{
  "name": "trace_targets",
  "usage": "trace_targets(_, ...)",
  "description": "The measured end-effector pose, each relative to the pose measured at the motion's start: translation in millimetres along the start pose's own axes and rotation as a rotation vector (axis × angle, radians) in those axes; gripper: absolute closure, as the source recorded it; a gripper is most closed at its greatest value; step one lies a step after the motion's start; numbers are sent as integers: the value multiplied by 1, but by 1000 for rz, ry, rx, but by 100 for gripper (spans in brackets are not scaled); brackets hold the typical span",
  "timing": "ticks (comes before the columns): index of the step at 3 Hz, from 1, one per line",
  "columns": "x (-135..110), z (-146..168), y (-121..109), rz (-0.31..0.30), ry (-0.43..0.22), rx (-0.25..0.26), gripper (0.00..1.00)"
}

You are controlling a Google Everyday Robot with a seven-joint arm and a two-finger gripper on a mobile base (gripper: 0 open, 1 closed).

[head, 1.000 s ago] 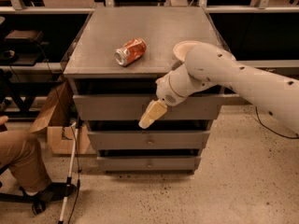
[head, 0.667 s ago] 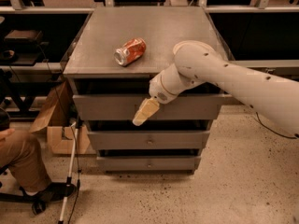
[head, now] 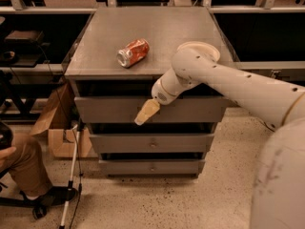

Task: Open top drawer

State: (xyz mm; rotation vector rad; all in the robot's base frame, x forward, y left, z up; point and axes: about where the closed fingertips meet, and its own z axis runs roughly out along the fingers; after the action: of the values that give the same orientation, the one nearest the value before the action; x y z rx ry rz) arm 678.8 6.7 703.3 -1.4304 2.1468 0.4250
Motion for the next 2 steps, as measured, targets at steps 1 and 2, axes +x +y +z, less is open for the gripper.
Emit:
trace_targets(1,7,16,-9,54,37,0,0)
trace_targets(2,24,25,-12,83,72,-6,4)
